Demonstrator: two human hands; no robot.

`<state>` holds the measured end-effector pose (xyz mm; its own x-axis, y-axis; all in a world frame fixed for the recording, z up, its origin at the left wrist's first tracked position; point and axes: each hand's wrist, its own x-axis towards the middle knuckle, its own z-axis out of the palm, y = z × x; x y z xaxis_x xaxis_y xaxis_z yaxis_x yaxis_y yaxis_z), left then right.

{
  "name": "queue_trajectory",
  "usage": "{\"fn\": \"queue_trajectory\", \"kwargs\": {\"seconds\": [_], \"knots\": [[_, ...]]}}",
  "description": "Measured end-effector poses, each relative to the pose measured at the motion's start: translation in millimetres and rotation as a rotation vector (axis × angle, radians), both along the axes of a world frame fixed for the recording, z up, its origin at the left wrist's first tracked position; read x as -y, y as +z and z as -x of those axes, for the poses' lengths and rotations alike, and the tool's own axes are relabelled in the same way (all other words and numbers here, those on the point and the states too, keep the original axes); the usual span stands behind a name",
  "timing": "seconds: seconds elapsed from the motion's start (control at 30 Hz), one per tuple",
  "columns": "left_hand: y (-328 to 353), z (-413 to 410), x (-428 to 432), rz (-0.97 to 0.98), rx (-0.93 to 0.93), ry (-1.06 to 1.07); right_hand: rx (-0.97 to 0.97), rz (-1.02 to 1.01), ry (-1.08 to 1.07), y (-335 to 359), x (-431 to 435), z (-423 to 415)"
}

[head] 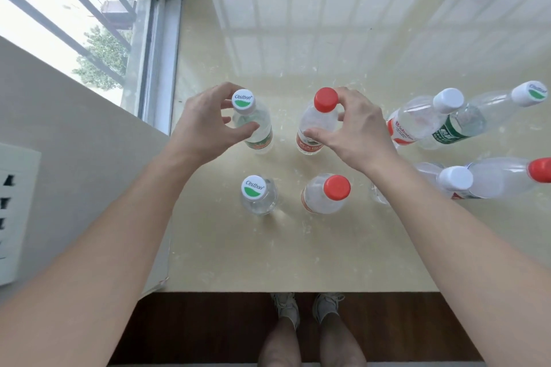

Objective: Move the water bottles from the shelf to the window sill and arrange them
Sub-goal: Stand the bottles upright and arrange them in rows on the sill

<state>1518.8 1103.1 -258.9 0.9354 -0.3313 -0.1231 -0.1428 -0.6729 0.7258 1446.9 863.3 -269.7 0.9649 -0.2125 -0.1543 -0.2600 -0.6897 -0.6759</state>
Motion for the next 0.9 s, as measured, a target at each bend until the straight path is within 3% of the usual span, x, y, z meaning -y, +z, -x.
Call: {"fn": "queue_trajectory", "kwargs": {"seconds": [0.9], "knots": [[-5.9, -0.7, 1.0, 0.096, -0.103, -0.010, -0.014, 0.016, 0.097, -0.5, 6.5, -8.3]]}}
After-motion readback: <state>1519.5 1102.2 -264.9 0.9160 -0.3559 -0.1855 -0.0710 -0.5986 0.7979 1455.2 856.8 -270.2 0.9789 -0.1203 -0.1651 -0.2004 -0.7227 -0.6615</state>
